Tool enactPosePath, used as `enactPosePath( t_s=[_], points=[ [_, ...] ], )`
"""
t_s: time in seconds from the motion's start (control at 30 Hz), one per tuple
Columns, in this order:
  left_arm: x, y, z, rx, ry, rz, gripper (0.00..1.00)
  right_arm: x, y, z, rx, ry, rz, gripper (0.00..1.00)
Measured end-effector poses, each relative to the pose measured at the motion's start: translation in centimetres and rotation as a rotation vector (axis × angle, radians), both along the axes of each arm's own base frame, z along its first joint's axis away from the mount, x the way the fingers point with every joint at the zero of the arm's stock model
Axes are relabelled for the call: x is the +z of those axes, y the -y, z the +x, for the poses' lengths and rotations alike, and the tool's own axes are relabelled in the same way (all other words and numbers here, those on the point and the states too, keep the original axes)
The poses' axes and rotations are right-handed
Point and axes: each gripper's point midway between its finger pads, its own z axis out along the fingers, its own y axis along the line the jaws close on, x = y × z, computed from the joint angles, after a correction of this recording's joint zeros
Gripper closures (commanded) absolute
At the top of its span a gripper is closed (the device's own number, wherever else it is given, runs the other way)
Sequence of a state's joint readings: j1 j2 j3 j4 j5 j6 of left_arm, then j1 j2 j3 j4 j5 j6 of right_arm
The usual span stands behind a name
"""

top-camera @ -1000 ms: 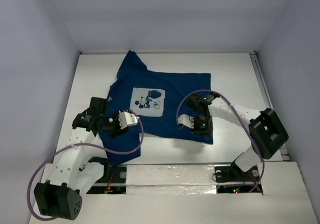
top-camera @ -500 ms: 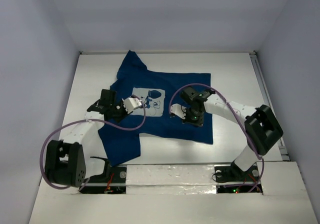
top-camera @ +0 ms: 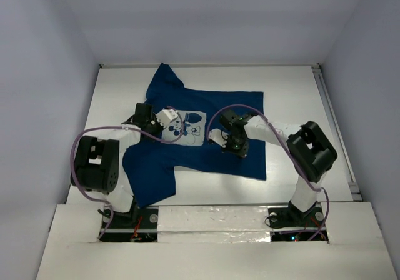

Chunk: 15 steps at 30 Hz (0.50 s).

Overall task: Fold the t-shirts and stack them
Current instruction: Grap the side of the flattened tshirt closest away from the robot with both arms

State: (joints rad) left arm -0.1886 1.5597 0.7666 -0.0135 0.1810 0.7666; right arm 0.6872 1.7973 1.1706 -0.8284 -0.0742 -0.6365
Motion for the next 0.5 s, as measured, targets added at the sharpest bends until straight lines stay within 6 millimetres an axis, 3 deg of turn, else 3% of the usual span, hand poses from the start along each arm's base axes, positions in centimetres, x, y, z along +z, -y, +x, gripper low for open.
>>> enactPosePath(
  t_s=[0.27, 0.5],
  points=[
    [-0.3, 0.1, 2.6, 0.038, 0.022, 0.003, 1.0, -0.5, -0.7, 1.7, -0.041, 0.0, -0.009, 1.0],
    [-0.2, 0.1, 3.3, 0.041, 0.019, 0.007, 1.0, -0.2, -1.0, 5.3, -0.113, -0.002, 0.023, 1.0]
  ],
)
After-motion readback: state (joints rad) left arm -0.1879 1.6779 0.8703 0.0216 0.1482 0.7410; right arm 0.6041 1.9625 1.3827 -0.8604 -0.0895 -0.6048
